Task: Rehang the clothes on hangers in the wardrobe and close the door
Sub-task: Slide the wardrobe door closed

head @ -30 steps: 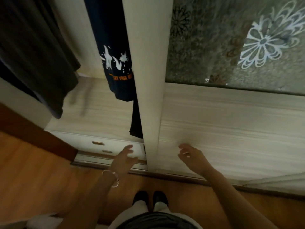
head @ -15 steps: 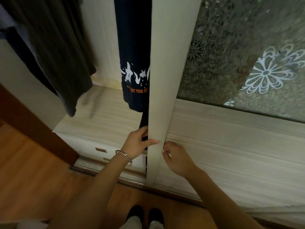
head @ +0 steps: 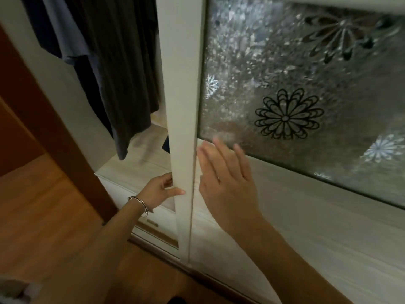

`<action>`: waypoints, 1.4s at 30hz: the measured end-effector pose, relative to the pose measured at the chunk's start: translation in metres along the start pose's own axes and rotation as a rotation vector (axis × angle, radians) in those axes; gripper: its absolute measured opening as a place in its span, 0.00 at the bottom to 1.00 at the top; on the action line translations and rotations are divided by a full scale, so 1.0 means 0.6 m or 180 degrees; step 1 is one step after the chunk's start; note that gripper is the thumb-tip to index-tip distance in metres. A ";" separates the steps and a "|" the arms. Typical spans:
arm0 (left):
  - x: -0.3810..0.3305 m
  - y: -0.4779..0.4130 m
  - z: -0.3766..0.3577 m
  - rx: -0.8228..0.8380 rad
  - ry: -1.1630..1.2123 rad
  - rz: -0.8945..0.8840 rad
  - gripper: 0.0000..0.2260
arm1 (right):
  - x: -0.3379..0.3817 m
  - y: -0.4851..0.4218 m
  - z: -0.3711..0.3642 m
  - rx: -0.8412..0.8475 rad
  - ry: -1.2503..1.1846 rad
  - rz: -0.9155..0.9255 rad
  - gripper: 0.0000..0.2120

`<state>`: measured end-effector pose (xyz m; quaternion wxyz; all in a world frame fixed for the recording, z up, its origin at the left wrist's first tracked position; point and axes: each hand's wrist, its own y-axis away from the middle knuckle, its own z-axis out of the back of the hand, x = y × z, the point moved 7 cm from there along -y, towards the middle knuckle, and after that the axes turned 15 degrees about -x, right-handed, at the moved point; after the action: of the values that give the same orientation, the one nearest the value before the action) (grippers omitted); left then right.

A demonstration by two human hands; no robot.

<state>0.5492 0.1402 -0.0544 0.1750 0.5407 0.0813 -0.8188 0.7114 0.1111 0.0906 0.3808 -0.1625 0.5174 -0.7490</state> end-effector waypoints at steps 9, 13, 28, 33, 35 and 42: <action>0.039 0.000 0.117 -0.0652 -0.0212 0.0360 0.23 | 0.077 -0.072 -0.137 0.0571 0.0526 0.0571 0.27; 0.036 0.007 0.153 -0.1353 -0.0296 0.0149 0.31 | 0.122 -0.101 -0.178 0.0666 0.0706 0.0731 0.29; 0.137 -0.123 0.409 -0.2232 -0.0720 0.0272 0.31 | 0.317 -0.230 -0.378 0.0488 0.0606 0.0657 0.27; 0.168 -0.151 0.495 -0.2308 -0.0908 0.0328 0.32 | 0.379 -0.264 -0.436 0.0480 0.0238 0.0654 0.26; 0.173 -0.155 0.528 -0.2605 -0.1091 0.0367 0.37 | 0.401 -0.275 -0.458 0.0555 0.0065 0.0728 0.24; 0.209 -0.170 0.614 -0.3112 -0.1149 0.0923 0.54 | 0.461 -0.309 -0.512 0.0908 -0.0393 0.0766 0.25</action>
<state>0.1511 0.0912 -0.0265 0.5286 0.2526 0.3461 -0.7328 0.2593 0.1392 0.0893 0.5178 -0.0895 0.3974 -0.7523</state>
